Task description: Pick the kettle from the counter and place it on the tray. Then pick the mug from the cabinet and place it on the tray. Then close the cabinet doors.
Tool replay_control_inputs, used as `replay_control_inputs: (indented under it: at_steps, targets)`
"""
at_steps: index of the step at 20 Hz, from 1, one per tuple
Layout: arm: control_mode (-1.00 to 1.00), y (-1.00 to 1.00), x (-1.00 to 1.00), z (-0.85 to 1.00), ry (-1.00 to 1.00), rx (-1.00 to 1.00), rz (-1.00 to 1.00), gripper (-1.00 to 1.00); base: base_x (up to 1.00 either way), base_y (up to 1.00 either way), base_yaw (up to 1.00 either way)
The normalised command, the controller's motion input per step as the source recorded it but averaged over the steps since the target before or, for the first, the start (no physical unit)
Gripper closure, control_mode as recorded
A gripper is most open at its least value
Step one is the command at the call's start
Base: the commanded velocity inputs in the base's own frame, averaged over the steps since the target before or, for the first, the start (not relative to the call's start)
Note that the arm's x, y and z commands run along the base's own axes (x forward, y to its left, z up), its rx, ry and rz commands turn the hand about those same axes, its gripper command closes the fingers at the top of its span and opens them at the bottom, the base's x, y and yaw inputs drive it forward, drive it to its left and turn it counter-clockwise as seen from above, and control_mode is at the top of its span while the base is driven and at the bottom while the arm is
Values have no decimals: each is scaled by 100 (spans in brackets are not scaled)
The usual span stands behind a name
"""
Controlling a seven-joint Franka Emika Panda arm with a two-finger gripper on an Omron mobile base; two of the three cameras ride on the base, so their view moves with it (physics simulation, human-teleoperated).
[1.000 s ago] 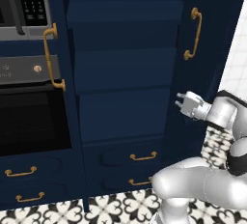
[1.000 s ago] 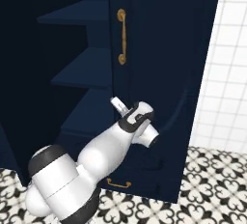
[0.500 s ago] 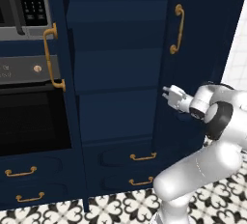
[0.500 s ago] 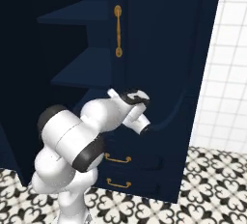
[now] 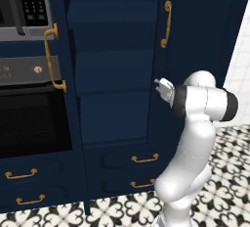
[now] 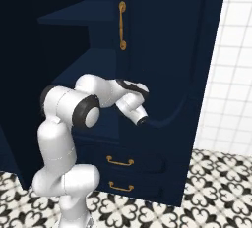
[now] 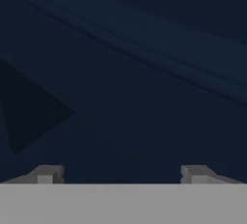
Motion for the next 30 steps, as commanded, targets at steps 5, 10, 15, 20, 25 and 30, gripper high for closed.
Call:
replay_control_inputs:
  at_steps: [5, 10, 15, 20, 25, 30]
  targets:
    - [-100, 0, 90, 0, 1, 0, -17, -100, 0, 0, 0]
    - [-100, -1, 73, 1, 5, 0, -15, -100, 0, 0, 0]
    - [-100, 9, 91, 0, 5, 0, -22, -100, 0, 0, 0]
    - [-100, 16, 82, 0, 0, 0, -9, -100, 0, 0, 0]
    - [-100, 11, 13, 6, -3, 0, 0, -100, 0, 0, 0]
    - [-100, 9, -45, 17, -2, -7, 0, -100, 0, 0, 0]
